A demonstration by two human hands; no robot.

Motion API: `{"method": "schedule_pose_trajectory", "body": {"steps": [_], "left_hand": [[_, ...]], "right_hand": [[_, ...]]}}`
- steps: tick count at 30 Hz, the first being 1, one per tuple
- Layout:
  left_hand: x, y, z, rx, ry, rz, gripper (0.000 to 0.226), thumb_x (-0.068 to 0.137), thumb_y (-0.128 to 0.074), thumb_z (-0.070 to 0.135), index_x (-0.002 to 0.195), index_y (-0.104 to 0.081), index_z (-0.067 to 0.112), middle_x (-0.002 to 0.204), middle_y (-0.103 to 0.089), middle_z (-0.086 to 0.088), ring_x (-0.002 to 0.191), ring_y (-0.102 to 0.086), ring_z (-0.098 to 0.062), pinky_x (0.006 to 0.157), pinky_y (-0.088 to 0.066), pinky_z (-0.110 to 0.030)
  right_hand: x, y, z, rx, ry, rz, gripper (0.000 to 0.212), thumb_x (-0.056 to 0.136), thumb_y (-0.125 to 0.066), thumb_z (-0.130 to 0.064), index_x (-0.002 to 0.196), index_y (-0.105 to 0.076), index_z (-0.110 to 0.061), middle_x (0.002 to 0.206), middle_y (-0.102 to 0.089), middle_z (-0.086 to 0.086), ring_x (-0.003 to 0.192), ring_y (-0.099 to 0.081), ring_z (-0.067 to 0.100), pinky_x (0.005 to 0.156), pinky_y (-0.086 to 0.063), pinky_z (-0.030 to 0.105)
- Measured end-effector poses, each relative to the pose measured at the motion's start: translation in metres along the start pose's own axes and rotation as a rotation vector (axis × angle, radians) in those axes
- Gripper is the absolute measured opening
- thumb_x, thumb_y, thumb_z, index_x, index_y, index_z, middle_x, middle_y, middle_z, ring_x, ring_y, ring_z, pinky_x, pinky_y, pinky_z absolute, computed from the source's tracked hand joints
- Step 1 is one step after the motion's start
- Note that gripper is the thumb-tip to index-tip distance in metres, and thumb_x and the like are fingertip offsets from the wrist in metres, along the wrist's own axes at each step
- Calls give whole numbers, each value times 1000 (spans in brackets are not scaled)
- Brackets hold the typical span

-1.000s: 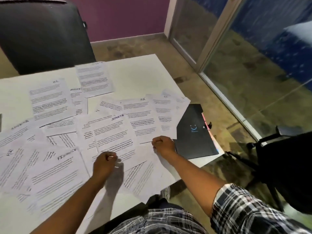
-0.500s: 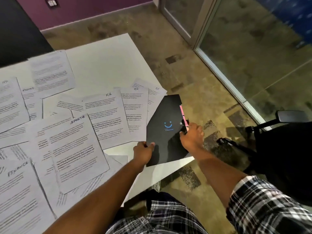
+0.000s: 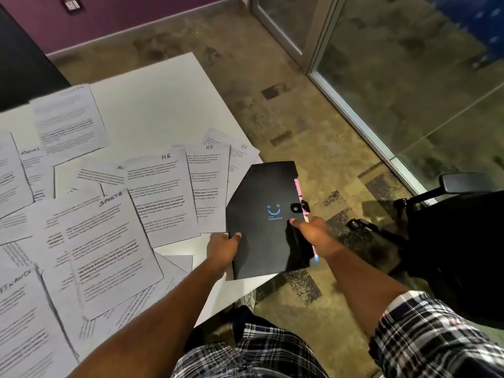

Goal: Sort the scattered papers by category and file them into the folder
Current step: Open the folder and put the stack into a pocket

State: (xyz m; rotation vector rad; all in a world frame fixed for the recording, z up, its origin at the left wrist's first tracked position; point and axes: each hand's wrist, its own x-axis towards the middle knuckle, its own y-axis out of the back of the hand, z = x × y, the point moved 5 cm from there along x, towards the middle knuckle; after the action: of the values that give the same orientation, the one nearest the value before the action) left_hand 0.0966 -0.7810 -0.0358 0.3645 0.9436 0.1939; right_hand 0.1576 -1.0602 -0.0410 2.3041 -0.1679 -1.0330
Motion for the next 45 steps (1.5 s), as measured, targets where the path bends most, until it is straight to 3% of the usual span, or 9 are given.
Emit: {"method": "schedule_pose_trajectory", "body": {"steps": [7, 11, 15, 20, 25, 30, 35, 39, 45], "left_hand": [[-16, -13, 23, 39, -5, -170, 18, 99, -58, 25, 89, -61, 10, 99, -63, -15, 93, -63, -28, 91, -57, -42], [-29, -24, 39, 26, -55, -317, 16, 101, -52, 22, 111, -58, 10, 113, -63, -10, 103, -63, -28, 96, -54, -42], [-35, -20, 61, -56, -132, -256, 25, 101, -48, 9, 124, -47, 18, 118, -57, -6, 102, -58, -24, 93, -51, -37], [-35, 21, 84, -74, -290, -130, 33, 98, -45, 2, 127, -48, 17, 112, -58, -4, 94, -55, -20, 85, -43, -31], [-13, 112, 65, -8, -357, 43, 42, 92, -48, 5, 132, -54, 19, 122, -62, -5, 105, -60, -27, 96, -50, -41], [-4, 234, 15, 83, -445, 272, 33, 94, -54, 16, 125, -64, 20, 117, -66, 0, 106, -63, -23, 96, -49, -38], [1, 336, -78, 153, -351, 499, 50, 89, -57, 39, 131, -61, 12, 126, -62, -18, 121, -55, -35, 103, -44, -44], [-7, 364, -148, 140, -246, 517, 59, 90, -68, 30, 140, -51, 4, 140, -54, -21, 129, -50, -38, 109, -39, -46], [-11, 380, -230, 178, -122, 451, 65, 92, -67, 30, 146, -42, 2, 150, -43, -19, 140, -36, -35, 116, -26, -43]], "right_hand": [[-21, 43, 5, 490, 24, -162, 22, 85, -80, -15, 104, -74, -4, 99, -78, 16, 89, -75, 34, 84, -61, 46], [-37, 69, -5, 607, 130, -166, 27, 86, -75, -5, 113, -70, -2, 104, -77, 18, 93, -74, 38, 85, -61, 47], [-49, 81, -17, 691, 186, -107, 26, 85, -72, 3, 111, -68, 1, 98, -77, 19, 77, -74, 31, 67, -61, 35], [-65, 63, -41, 750, 224, -187, 35, 84, -68, 7, 118, -68, -3, 104, -75, 16, 88, -72, 32, 76, -62, 37], [-91, -2, -70, 810, 139, -268, 12, 98, -64, -11, 109, -64, -14, 102, -75, 4, 85, -72, 16, 73, -60, 36], [-131, -115, -98, 867, 36, -403, 21, 100, -55, 2, 89, -57, -16, 80, -72, 1, 71, -71, 15, 67, -57, 36], [-175, -228, -107, 924, -99, -448, 16, 101, -52, 3, 108, -59, -10, 83, -71, 7, 79, -67, 24, 68, -61, 35], [-208, -287, -104, 798, -161, -454, 10, 104, -49, -2, 104, -58, -7, 90, -65, 13, 72, -70, 20, 59, -59, 28], [-224, -329, -83, 700, -209, -291, 16, 100, -60, -9, 115, -65, -12, 108, -70, 17, 93, -71, 30, 72, -64, 39]]}}
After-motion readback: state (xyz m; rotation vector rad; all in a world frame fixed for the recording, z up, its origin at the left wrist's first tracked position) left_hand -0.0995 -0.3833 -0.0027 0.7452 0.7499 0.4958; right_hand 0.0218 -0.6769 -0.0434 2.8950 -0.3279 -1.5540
